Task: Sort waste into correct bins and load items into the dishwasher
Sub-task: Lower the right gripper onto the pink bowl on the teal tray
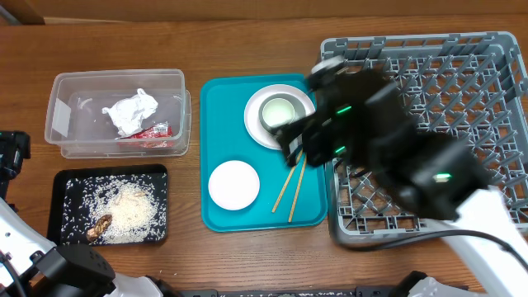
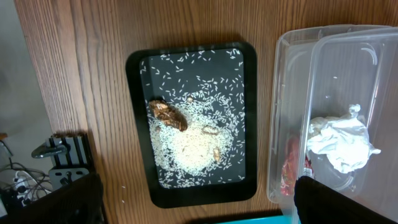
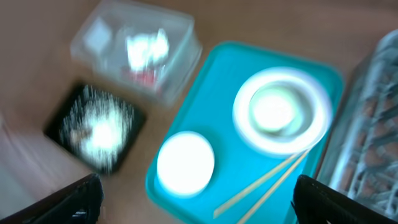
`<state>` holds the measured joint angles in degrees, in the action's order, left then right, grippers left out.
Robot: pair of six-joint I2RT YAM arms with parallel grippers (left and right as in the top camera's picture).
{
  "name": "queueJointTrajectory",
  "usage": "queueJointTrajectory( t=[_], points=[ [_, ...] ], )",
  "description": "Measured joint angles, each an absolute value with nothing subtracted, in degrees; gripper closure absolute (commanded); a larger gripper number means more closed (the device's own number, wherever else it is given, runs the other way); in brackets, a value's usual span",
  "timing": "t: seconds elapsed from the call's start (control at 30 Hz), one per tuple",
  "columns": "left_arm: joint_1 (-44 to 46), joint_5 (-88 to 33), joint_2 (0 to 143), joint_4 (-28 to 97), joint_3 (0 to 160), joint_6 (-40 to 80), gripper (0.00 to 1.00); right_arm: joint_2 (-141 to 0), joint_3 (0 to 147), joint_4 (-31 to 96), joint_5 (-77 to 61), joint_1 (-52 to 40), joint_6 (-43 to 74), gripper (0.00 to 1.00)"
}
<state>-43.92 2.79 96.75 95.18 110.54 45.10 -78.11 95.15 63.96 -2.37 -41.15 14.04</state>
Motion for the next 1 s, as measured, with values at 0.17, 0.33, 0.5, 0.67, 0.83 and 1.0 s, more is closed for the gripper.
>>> queueJointTrajectory(
  t=[0.17, 0.33, 0.5, 0.67, 0.83, 1.0],
  points=[
    [-43.9, 2.8, 96.7, 95.2, 110.5, 45.1, 0.0, -84.0, 95.2, 67.7, -0.5, -50.8, 16.5, 0.0],
    [-43.9, 2.8, 96.7, 95.2, 110.5, 45.1, 0.0, -88.8, 95.2, 65.6, -3.2, -56.4, 17.5, 0.0],
    [-43.9, 2.8, 96.7, 95.2, 110.5, 45.1, 0.0, -90.7, 95.2, 62.7, -8.3, -58.3, 18.0, 0.0],
    [-43.9, 2.8, 96.7, 95.2, 110.5, 45.1, 0.0, -90.8, 95.2, 59.7, -10.5, -58.3, 18.0, 0.0],
    [-43.9, 2.8, 96.7, 95.2, 110.5, 45.1, 0.0, -91.8, 95.3, 59.5, -6.9, -58.3, 19.0, 0.0],
    [-43.9, 2.8, 96.7, 95.2, 110.5, 45.1, 0.0, -97.5, 95.4, 58.3, -2.0, -58.3, 22.3, 0.0]
  ],
)
